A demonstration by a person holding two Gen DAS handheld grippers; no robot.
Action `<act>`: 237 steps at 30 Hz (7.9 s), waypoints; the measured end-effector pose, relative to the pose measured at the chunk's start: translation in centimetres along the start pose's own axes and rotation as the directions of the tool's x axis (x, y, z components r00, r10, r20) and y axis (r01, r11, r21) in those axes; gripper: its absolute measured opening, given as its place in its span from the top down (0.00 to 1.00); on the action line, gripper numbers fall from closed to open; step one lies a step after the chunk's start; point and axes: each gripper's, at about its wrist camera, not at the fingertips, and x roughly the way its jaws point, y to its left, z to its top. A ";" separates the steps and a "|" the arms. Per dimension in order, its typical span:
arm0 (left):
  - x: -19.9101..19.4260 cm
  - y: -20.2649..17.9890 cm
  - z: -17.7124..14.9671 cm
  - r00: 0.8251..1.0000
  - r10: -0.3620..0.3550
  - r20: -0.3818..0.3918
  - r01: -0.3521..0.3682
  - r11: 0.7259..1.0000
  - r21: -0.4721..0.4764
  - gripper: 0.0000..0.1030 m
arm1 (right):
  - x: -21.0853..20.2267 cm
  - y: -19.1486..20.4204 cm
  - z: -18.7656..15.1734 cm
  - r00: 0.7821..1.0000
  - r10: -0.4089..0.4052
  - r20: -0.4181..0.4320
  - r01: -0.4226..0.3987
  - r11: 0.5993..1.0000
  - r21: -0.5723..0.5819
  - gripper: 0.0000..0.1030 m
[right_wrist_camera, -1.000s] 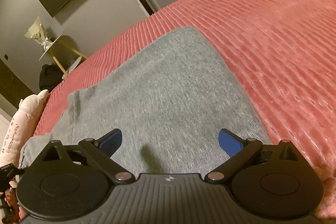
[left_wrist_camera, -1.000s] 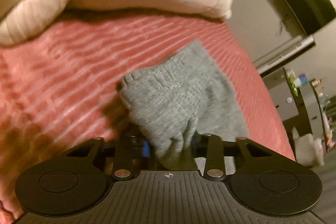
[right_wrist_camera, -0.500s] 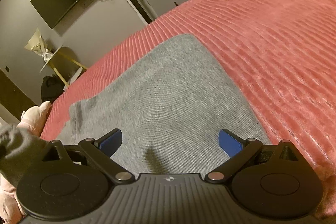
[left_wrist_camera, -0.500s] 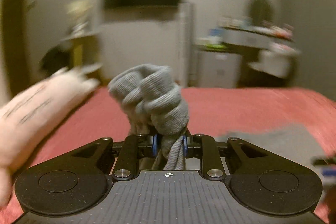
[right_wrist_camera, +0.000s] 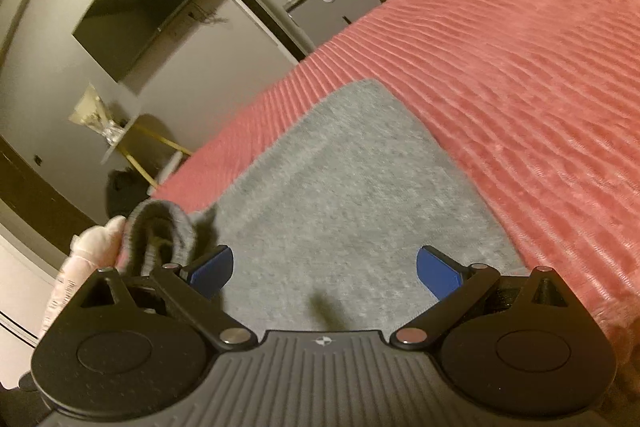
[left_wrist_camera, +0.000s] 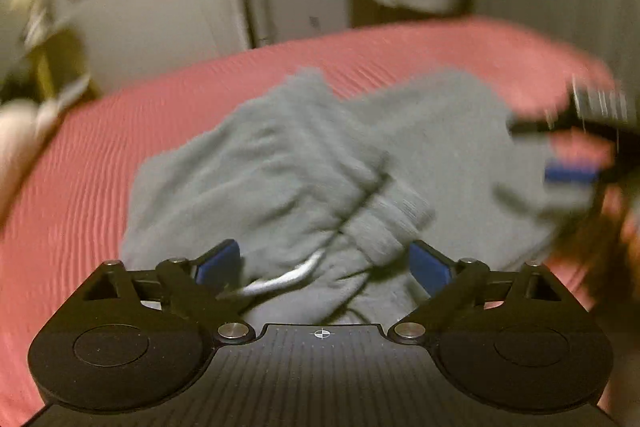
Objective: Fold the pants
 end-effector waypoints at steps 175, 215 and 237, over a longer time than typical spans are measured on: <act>0.2 9.3 -4.8 0.995 -0.056 -0.084 -0.008 0.788 -0.615 0.38 | 7.3 8.4 -4.8 0.989 0.099 -0.107 -0.033 0.868 0.496 0.48; -1.3 1.1 -2.9 0.993 0.091 0.070 -0.074 0.973 -0.217 0.71 | 0.1 10.3 8.0 0.962 0.253 0.104 -0.274 0.903 0.332 0.64; -5.3 -1.8 2.4 0.983 0.056 0.174 -0.031 0.989 -0.142 0.22 | -2.0 -0.1 1.8 0.994 0.100 -0.054 -0.071 0.916 0.395 0.44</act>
